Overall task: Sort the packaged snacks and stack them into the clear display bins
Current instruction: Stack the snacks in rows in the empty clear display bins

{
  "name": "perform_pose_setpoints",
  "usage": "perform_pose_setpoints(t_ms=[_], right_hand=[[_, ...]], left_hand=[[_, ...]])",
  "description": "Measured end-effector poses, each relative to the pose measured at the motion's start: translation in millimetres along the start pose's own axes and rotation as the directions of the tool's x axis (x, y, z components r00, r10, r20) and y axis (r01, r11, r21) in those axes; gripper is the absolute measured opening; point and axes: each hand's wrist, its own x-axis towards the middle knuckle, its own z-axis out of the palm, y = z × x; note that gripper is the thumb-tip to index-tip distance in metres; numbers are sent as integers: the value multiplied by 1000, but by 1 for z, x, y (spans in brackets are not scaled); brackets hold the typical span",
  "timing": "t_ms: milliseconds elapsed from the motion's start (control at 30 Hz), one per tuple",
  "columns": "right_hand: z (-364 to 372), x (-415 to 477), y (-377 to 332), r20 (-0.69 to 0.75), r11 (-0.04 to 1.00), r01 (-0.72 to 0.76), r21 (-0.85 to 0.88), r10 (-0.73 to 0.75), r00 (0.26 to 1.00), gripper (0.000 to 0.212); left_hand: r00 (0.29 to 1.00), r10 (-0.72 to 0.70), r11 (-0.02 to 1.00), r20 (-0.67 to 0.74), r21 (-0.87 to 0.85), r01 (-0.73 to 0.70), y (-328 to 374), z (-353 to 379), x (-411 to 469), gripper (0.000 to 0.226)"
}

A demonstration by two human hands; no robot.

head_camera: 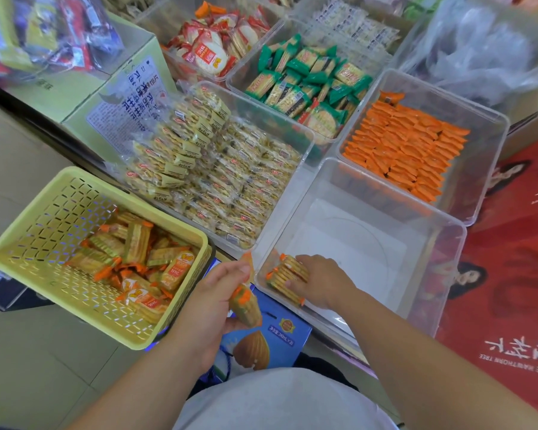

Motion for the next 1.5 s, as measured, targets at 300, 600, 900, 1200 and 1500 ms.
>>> perform_pose_setpoints(t_ms=[300, 600, 900, 1200, 1500], right_hand=[[-26, -35, -11, -224, 977, 35, 212, 13, 975, 70], [-63, -102, -76, -455, 643, 593, 484, -395, 799, 37], [-76, -100, -53, -280, 818, 272, 507, -142, 950, 6], [-69, -99, -51, -353, 797, 273, 539, -80, 932, 56], [-72, -113, -73, -511, 754, 534, 384, -308, 802, 54]], left_hand=[[1000, 30, 989, -9, -145, -31, 13, -7, -37, 34], [968, -32, 991, 248, -119, 63, 47, 4, -29, 49], [966, -67, 978, 248, -174, 112, 49, 27, -18, 47], [993, -73, 983, 96, -161, 87, 52, 46, -8, 32], [967, -140, 908, 211, -362, 210, 52, 50, 4, 52]])
